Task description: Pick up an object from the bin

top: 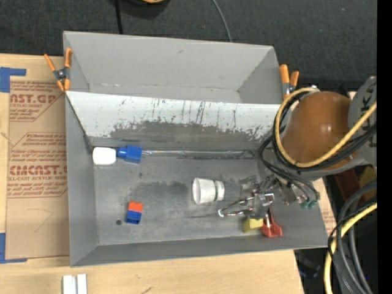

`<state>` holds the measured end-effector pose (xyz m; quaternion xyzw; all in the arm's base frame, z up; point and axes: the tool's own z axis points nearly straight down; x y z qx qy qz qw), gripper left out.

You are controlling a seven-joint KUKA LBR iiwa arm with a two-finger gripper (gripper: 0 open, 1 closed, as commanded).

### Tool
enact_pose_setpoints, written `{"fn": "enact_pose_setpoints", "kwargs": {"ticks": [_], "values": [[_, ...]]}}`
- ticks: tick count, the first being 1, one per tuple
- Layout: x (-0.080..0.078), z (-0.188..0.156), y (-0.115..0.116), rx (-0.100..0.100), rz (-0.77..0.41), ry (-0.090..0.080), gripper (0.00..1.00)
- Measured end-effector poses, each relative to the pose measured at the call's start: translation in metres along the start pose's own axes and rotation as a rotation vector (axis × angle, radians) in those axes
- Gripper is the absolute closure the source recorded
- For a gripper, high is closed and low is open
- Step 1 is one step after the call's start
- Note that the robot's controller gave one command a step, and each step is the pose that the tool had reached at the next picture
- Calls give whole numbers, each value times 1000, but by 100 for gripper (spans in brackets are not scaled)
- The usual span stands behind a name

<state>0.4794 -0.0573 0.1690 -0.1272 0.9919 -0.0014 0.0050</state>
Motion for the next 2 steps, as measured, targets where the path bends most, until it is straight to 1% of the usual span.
{"fn": "enact_pose_setpoints", "kwargs": {"ticks": [1, 2], "values": [[0, -2, 0, -1, 0, 3, 100], [-13, -34, 9, 5, -13, -14, 100]]}}
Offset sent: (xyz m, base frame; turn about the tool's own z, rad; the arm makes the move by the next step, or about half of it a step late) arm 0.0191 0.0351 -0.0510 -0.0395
